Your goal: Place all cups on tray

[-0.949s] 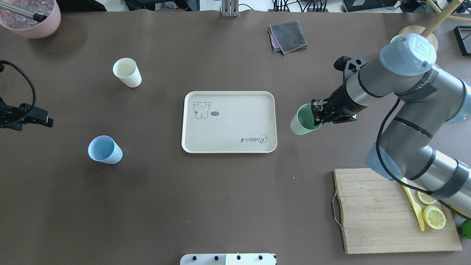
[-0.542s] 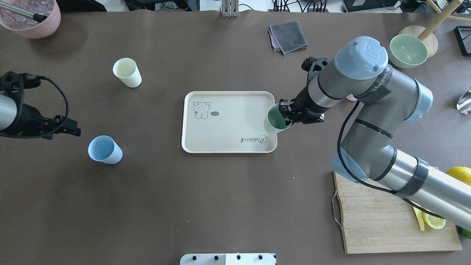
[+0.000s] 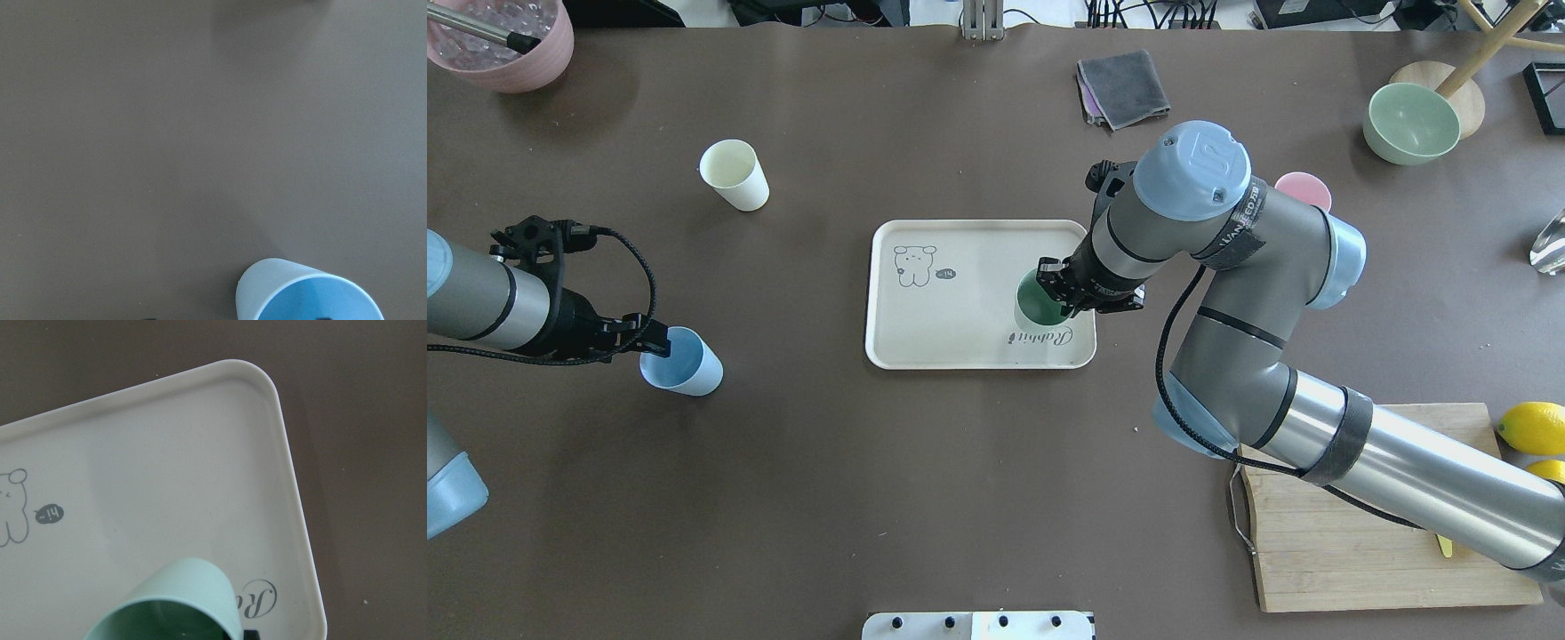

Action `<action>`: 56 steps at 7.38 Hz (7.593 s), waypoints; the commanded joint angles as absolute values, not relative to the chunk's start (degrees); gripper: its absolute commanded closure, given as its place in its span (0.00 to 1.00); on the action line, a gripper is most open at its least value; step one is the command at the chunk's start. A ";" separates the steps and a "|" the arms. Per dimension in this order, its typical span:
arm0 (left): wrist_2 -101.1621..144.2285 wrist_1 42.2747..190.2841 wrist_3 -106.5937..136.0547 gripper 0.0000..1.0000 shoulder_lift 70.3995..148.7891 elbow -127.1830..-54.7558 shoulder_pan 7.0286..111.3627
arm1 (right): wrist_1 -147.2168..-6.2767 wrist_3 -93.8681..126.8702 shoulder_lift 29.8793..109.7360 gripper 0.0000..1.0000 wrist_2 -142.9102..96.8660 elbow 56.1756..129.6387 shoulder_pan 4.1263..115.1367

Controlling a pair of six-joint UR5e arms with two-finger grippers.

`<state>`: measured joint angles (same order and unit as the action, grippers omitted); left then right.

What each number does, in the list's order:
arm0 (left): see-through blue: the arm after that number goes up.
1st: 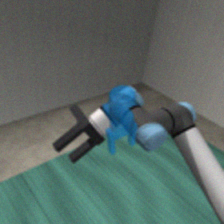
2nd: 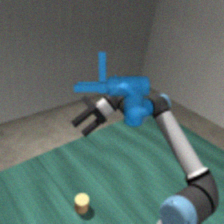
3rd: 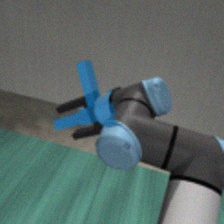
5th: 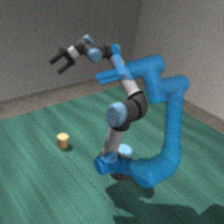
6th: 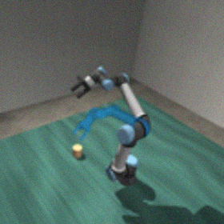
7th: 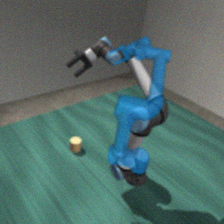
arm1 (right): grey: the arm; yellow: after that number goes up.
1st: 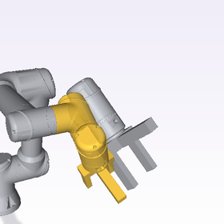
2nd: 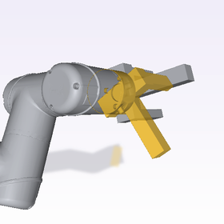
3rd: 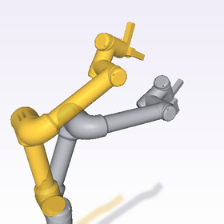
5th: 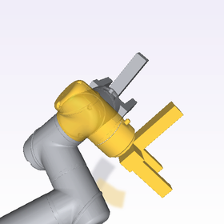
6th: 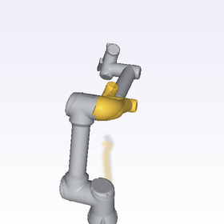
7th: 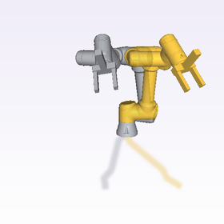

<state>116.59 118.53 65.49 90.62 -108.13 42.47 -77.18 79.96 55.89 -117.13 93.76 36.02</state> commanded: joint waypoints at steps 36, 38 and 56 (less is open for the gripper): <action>123.13 115.14 45.79 0.02 121.46 -77.26 58.98 | -76.20 77.78 47.12 0.92 -118.48 81.93 39.64; 122.61 115.84 45.18 0.02 122.68 -73.49 58.71 | -75.68 80.25 44.83 0.00 -117.77 80.51 39.99; 118.47 95.75 63.49 0.02 134.41 -85.91 42.27 | -88.75 50.81 61.70 0.00 -131.75 93.07 62.92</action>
<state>118.21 99.10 65.98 136.63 -80.99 41.89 -86.86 51.30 61.62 -131.26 92.23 61.79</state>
